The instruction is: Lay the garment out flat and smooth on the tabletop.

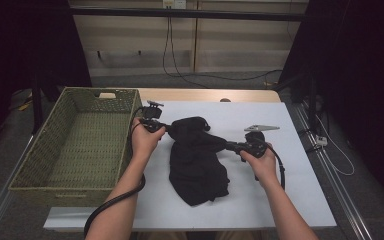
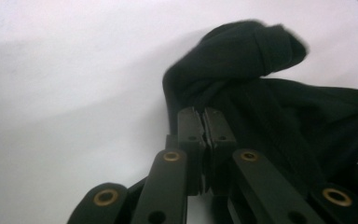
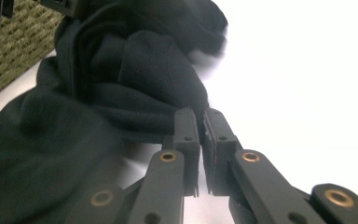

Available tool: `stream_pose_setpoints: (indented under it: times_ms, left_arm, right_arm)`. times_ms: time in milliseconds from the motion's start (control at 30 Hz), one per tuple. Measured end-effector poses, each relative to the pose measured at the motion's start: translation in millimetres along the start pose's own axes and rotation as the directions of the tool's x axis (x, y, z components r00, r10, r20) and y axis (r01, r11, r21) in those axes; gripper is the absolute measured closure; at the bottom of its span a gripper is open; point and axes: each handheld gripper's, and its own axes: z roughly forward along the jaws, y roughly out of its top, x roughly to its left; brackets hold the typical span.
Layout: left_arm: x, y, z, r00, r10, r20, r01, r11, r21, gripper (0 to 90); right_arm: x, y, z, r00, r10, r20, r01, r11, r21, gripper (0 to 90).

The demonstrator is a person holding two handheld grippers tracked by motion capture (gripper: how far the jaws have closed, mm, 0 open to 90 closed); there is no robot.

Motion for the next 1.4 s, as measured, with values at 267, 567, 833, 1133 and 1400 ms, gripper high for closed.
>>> stream_pose_setpoints:
  times_ms: [267, 567, 833, 1133, 1400]
  left_arm:
    - [5.8, -9.3, 3.9, 0.9984, -0.047, -0.032, 0.047, 0.9988, 0.014, 87.3]
    - [5.2, -11.9, 7.8, 0.9977, -0.050, -0.046, 0.051, 0.9982, 0.029, 87.0]
    - [-0.3, -2.9, 6.7, 0.9987, -0.022, -0.045, 0.023, 0.9994, 0.025, 83.7]
    - [-14.8, 11.6, 14.2, 0.9993, 0.036, -0.006, -0.036, 0.9986, -0.039, 35.3]
    - [-33.0, 22.5, 41.5, 0.9894, 0.145, -0.009, -0.145, 0.9894, -0.005, 28.3]
  right_arm:
    - [-9.0, -16.8, -26.6, 0.9993, 0.018, 0.034, -0.017, 1.000, -0.022, 85.7]
    - [-5.4, -19.2, -23.2, 0.9991, 0.000, 0.043, 0.001, 1.000, -0.022, 72.5]
    - [-1.4, 3.8, -4.7, 0.9974, 0.020, 0.069, -0.014, 0.996, -0.089, 48.3]
    - [5.9, 6.2, 30.6, 0.9978, 0.027, 0.061, -0.025, 0.999, -0.025, 59.9]
    - [18.4, -2.3, 50.1, 0.9999, 0.000, -0.015, 0.001, 0.999, 0.041, 83.9]
